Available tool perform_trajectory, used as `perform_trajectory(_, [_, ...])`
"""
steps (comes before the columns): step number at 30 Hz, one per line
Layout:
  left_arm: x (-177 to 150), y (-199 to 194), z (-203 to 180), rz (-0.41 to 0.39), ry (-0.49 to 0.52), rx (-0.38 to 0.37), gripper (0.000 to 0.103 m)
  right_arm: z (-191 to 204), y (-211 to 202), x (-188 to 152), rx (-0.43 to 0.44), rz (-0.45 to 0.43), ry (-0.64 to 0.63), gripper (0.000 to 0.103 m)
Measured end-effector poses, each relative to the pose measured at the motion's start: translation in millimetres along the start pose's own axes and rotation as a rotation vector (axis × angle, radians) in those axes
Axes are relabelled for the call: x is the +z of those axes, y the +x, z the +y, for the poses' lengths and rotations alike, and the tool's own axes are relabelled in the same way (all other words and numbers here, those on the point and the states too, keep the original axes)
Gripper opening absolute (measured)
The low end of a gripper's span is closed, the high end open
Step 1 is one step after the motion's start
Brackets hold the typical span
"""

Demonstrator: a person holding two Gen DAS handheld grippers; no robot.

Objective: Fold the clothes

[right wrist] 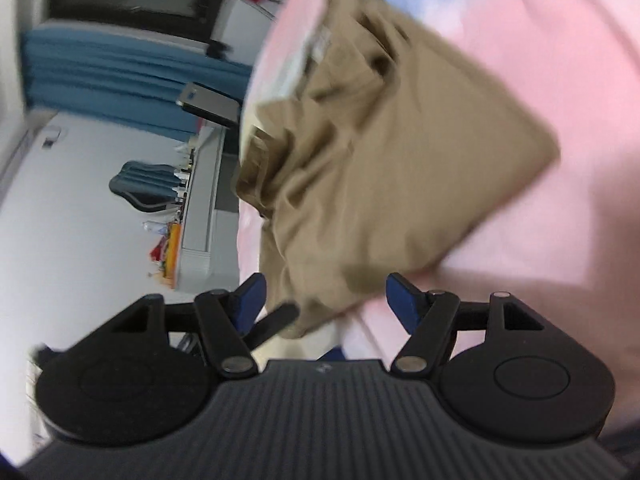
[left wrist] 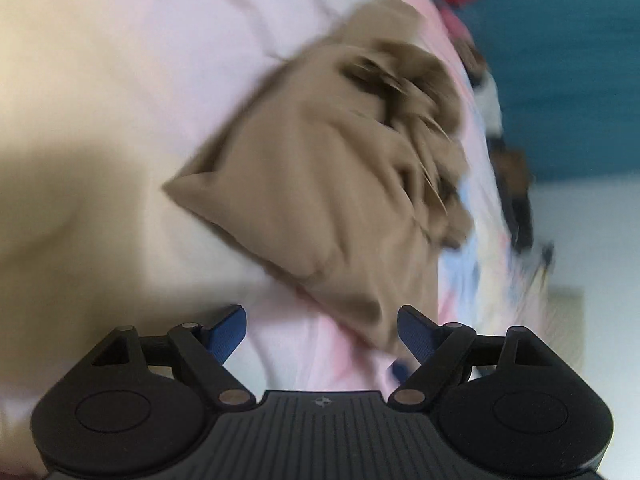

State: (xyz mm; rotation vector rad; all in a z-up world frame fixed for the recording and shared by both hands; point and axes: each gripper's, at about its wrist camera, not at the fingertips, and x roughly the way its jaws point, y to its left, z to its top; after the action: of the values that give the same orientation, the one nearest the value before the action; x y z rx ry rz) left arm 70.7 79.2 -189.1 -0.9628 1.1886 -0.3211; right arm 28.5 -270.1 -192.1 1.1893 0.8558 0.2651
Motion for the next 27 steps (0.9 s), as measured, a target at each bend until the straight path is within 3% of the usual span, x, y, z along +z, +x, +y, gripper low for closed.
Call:
perform_trajectory(2, [4.9, 1.0, 8.7, -0.042, -0.076, -0.044, 0.082, -9.4, 5.1, 4.6, -0.013, -0.008, 0.055, 0.07])
perform_trajectory(6, [8.7, -6.3, 7.9, -0.164, -0.084, -0.049, 0.064, -27.8, -2.6, 15.1, -0.075, -0.101, 0.157, 0.067])
perform_trajectory(8, [10.8, -9.0, 8.6, -0.206, -0.089, -0.048, 0.055, -36.8, -9.4, 17.5, -0.106, -0.166, 0.199, 0.057])
perform_trajectory(11, [14.0, -11.4, 10.6, -0.233, -0.096, -0.042, 0.034, -43.5, -12.6, 23.4, -0.126, -0.221, 0.229, 0.042])
perform_trajectory(12, [15.0, -12.0, 11.3, -0.239, -0.098, -0.039, 0.021, -43.0, -11.0, 25.0, -0.144, -0.225, 0.221, 0.031])
perform_trajectory(13, [15.7, -12.6, 11.1, -0.245, -0.096, -0.039, 0.016, -41.3, -9.6, 25.8, -0.162, -0.229, 0.206, 0.024])
perform_trajectory(16, [15.7, -18.8, 6.8, -0.269, -0.054, -0.061, 0.01, -33.8, -9.9, 27.9, -0.177, -0.244, 0.133, 0.016])
perform_trajectory(23, [-1.4, -63.6, -35.7, -0.35, 0.054, -0.143, 0.005, 9.9, -49.4, 25.6, -0.108, -0.301, 0.007, 0.013])
perform_trajectory(27, [-20.1, -94.9, -69.1, -0.405, 0.145, -0.144, 0.005, 32.0, -81.1, 13.6, -0.07, -0.306, -0.022, 0.012])
